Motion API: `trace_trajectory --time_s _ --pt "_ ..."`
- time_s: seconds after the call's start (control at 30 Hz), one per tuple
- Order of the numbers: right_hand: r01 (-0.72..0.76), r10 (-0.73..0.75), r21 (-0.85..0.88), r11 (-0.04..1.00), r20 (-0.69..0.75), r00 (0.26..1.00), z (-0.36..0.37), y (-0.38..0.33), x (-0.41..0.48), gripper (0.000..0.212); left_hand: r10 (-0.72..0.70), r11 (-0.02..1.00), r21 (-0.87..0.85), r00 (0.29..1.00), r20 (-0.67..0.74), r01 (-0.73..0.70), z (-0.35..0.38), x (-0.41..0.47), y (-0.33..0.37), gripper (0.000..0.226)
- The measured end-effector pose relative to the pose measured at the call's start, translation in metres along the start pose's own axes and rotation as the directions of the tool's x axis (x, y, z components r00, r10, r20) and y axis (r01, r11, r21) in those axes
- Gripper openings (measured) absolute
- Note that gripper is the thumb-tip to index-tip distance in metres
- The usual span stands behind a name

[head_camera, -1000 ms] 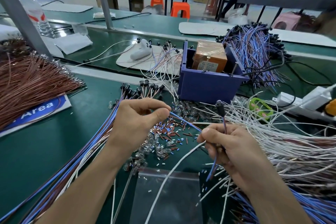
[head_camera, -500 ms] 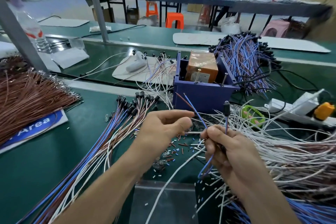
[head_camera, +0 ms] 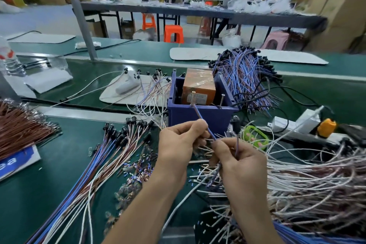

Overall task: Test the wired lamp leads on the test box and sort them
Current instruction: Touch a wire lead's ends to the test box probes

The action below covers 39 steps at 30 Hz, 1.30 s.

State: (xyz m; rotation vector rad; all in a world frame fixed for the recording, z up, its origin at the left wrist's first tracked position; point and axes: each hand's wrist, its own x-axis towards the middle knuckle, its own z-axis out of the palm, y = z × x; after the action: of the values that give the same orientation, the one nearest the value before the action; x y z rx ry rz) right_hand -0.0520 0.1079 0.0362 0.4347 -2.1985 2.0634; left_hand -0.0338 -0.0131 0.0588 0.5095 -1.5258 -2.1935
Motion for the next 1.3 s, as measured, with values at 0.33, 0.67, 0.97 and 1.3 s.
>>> trace_trajectory --time_s 0.33,0.67,0.97,1.3 --pt "-0.148 0.147 0.005 0.989 -0.189 0.971 0.0 0.013 0.009 0.029 0.038 0.999 0.016 0.996 -0.079 -0.037 0.008 0.003 -0.024 0.032" --pt "-0.214 0.269 0.227 0.95 -0.248 0.931 -0.004 0.01 0.016 0.038 0.125 0.988 0.099 0.991 -0.056 -0.119 -0.001 0.017 -0.022 0.03" --pt "-0.23 0.32 0.346 0.91 -0.233 0.918 -0.005 0.01 0.017 0.024 0.058 0.998 -0.025 0.998 0.027 -0.057 -0.001 0.015 -0.021 0.024" --pt "-0.265 0.352 0.382 0.885 -0.177 0.919 -0.003 0.009 0.017 0.024 0.01 0.996 0.089 0.996 -0.083 -0.003 -0.005 0.021 -0.018 0.033"
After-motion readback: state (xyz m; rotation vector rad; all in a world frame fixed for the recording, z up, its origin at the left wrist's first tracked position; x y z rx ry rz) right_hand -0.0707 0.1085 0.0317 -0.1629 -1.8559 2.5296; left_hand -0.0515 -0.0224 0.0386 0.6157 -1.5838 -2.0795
